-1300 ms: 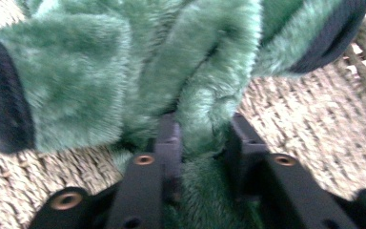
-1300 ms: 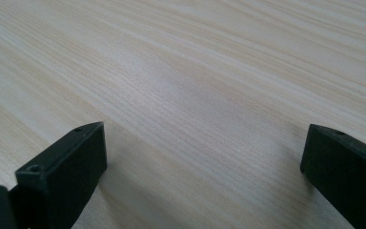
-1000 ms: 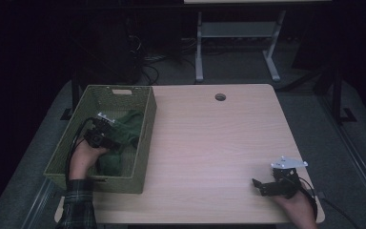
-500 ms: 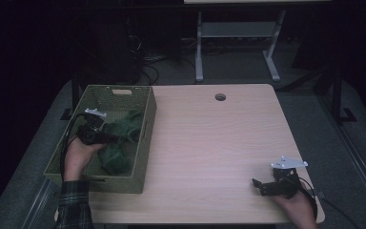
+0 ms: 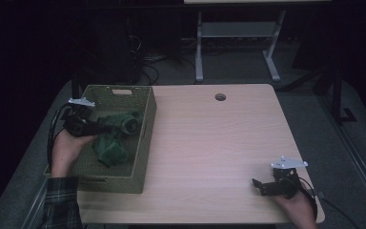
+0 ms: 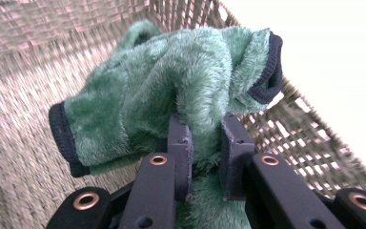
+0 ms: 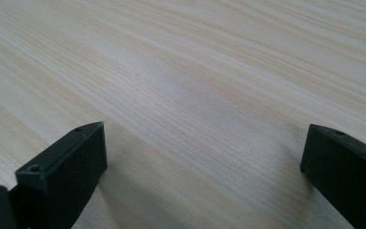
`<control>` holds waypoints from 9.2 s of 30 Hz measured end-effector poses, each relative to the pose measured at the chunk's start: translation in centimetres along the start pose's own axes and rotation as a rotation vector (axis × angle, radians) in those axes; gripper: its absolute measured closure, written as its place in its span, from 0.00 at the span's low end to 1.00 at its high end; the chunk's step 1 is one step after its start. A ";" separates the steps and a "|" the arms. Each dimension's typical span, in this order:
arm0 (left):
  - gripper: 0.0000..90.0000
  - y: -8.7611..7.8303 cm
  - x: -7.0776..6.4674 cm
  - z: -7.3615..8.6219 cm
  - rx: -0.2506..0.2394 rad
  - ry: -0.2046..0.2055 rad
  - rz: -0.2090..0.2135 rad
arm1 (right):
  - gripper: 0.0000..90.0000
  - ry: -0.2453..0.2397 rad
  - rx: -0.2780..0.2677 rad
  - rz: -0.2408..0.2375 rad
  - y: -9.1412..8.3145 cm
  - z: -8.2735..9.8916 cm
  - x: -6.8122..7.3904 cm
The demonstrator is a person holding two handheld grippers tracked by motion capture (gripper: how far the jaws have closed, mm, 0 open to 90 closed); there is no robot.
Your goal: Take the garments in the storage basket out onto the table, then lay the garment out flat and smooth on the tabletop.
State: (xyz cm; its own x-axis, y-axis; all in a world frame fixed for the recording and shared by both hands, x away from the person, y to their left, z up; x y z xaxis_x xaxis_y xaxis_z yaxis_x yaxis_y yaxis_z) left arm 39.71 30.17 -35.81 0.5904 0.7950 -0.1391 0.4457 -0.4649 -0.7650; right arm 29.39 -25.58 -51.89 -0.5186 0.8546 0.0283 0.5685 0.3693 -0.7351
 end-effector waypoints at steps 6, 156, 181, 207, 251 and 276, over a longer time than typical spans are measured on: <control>0.86 -1.7 -0.2 -0.8 -0.052 -0.003 0.010 | 0.01 0.000 0.000 0.000 0.0 0.0 0.0; 0.45 17.8 -24.2 -2.7 -0.091 0.297 0.345 | 0.08 0.001 0.003 0.003 -0.1 -0.1 0.2; 0.53 17.6 -27.0 1.3 -0.059 0.376 0.343 | 0.46 -0.051 -0.092 -0.262 -1.9 -2.5 7.0; 0.90 20.4 -24.7 2.1 -0.034 0.337 0.309 | 0.73 -0.172 -0.080 -0.280 1.1 -4.4 11.6; 0.80 16.7 -20.4 3.6 -0.013 0.165 0.282 | 0.98 0.001 -0.052 -0.107 -2.2 -2.3 1.7; 0.97 16.7 -23.0 3.5 0.031 0.281 0.295 | 0.99 -0.087 -0.057 -0.181 -2.0 -2.9 4.2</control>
State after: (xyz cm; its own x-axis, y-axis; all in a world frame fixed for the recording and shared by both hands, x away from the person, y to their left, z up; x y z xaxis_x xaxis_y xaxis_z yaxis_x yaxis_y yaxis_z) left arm 31.20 5.50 -47.59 0.8525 0.4901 -0.1817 0.2118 -0.6416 -0.7372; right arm 27.91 -21.65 -48.35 -0.6675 0.7384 0.0960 0.4950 0.5364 -0.6835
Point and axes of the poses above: each handheld gripper's, and its own axes: y roughly forward along the jaws, z roughly out of its underside, x roughly to its left, the point moved 5 cm from there along y, roughly forward along the jaws, and after that the axes turned 2 degrees about x, right-handed, at the moved point
